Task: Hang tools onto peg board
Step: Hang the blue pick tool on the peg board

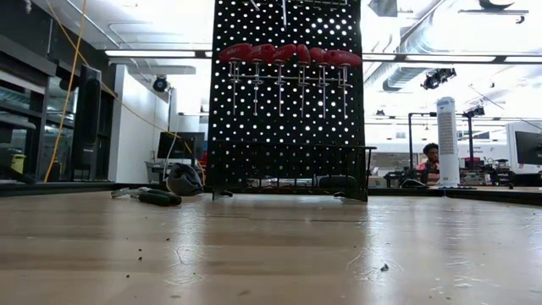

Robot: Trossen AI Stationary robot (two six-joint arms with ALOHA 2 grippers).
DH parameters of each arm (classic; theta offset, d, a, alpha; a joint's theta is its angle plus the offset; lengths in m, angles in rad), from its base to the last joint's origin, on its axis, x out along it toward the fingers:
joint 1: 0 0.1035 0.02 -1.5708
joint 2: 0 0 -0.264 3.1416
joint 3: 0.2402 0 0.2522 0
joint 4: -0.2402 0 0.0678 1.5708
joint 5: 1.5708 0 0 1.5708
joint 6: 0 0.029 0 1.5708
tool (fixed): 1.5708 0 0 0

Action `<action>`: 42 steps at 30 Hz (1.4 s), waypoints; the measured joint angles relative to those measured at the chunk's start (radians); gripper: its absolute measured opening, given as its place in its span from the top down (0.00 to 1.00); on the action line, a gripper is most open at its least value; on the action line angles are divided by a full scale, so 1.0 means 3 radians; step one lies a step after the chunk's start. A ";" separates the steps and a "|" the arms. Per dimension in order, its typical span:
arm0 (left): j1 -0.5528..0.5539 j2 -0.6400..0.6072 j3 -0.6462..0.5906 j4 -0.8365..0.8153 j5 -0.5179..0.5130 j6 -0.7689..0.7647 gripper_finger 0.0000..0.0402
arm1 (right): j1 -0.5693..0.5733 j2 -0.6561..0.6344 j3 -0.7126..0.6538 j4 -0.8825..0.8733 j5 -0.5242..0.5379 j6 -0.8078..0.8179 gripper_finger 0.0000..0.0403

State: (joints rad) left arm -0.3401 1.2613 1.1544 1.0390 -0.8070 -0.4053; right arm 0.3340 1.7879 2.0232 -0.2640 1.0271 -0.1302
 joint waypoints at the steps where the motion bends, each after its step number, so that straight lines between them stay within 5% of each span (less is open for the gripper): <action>1: -0.0001 0.0001 0.0020 -0.0004 0.0005 0.0084 0.49 | 0.0000 0.0000 0.0000 0.0004 -0.0034 0.0003 1.00; 25: -0.0001 -0.0019 0.0051 -0.0406 -0.0400 0.0502 0.51 | 0.0090 0.0000 -0.0004 -0.0152 -0.0051 -0.0084 1.00; 29: -0.0001 -0.0020 0.0051 -0.0549 -0.0477 0.0514 0.62 | 0.0090 0.0000 -0.0004 -0.0152 -0.0062 -0.0083 1.00; 34: -0.0003 -0.0036 0.0051 -0.0603 -0.0532 0.0667 0.93 | 0.0095 -0.0001 -0.0004 -0.0155 -0.0119 -0.0097 0.99; 42: 0.0003 -0.0265 0.0051 -0.0832 -0.0604 0.1040 0.97 | 0.0153 -0.0009 -0.0004 -0.0143 0.0001 -0.0090 0.82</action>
State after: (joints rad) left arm -0.3393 1.1819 1.1698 0.7894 -0.9881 -0.0934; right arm 0.3798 1.7851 2.0220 -0.3067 1.0273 -0.1574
